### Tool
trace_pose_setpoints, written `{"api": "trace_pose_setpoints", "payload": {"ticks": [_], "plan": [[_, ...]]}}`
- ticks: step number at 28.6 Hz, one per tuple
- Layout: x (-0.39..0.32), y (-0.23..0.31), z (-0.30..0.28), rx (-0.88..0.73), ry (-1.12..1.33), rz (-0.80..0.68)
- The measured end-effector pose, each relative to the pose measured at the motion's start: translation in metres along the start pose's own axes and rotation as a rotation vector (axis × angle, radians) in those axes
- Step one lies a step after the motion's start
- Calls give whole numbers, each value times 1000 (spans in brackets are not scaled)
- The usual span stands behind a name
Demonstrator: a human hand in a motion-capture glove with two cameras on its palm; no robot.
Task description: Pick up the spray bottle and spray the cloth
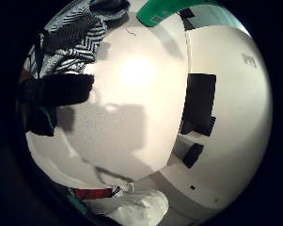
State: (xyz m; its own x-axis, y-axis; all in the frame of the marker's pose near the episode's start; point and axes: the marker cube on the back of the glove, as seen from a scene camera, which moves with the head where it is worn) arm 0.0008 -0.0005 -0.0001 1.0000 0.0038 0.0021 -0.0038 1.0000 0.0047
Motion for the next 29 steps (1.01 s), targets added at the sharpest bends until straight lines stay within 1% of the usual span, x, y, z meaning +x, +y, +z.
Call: {"api": "trace_pose_setpoints", "payload": {"ticks": [12,16,19,23,27,29], "plan": [[1,1,2,-4,21,3],[6,7,0,4,-46,-32],[21,16,-2,43,-257,-100],[59,25,0,157,-713,-163],[108,16,18,288,-1186,-150],[128,3,32,328,-1326,-119]]}}
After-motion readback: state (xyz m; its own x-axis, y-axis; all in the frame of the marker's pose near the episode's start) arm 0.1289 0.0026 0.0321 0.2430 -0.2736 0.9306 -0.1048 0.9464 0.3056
